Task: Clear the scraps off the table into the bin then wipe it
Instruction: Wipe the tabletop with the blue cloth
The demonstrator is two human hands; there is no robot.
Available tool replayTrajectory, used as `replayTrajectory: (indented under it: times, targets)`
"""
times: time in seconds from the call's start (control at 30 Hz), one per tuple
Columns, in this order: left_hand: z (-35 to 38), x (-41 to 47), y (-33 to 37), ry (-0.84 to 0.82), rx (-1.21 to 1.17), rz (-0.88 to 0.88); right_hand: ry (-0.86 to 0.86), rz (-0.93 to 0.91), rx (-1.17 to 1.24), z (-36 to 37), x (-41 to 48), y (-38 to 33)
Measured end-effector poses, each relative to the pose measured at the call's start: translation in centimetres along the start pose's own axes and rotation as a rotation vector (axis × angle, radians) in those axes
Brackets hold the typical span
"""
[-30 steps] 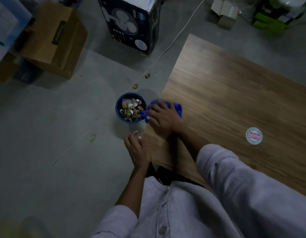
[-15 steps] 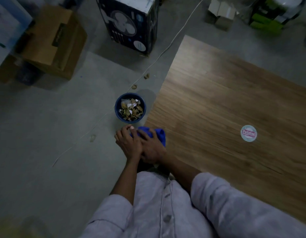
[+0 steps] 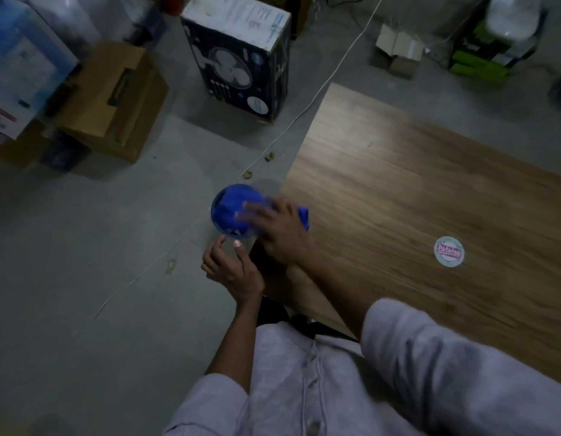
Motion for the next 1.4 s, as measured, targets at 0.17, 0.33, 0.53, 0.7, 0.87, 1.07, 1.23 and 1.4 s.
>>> replayTrajectory:
  times: [0.17, 0.33, 0.53, 0.7, 0.87, 1.07, 1.23, 1.4]
  targets:
    - [2.4, -2.0, 0.0, -0.218, 0.216, 0.089, -0.445, -0.190, 0.054, 4.9, -8.4, -0.1]
    - [5.3, -3.5, 2.1, -0.419, 0.203, 0.197, -0.293, 0.088, -0.117, 1.9, -0.4, 10.0]
    - [7.9, -1.8, 6.1, -0.452, 0.020, 0.221, 0.151, 0.335, -0.113, -4.0, 3.8, 10.6]
    - [10.1, 1.4, 5.9, -0.421, 0.001, -0.110, -0.199, 0.049, -0.016, 1.0, -3.4, 5.1]
    - [12.9, 1.1, 7.7, -0.513, 0.081, 0.021, -0.158, 0.010, -0.159, 0.3, -2.9, 9.2]
    - [15.5, 1.0, 11.5, -0.617, -0.038, 0.079, -0.064, 0.340, -0.222, -4.8, 3.9, 16.6]
    - [17.8, 1.9, 12.5, -0.651, -0.061, 0.075, 0.121, 0.450, -0.199, -7.1, 6.2, 15.6]
    - [20.5, 2.6, 12.0, -0.679, -0.031, 0.039, -0.163, 0.281, -0.096, 0.9, 2.2, 14.7]
Point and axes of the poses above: each hand's wrist, its own x-axis towards the middle knuckle, its own z-axis out of the palm, y = z × x, the point moved 8 cm from there along x, towards the middle knuckle, and after that the axes turned 12 degrees about y, right-handed, at the moved point
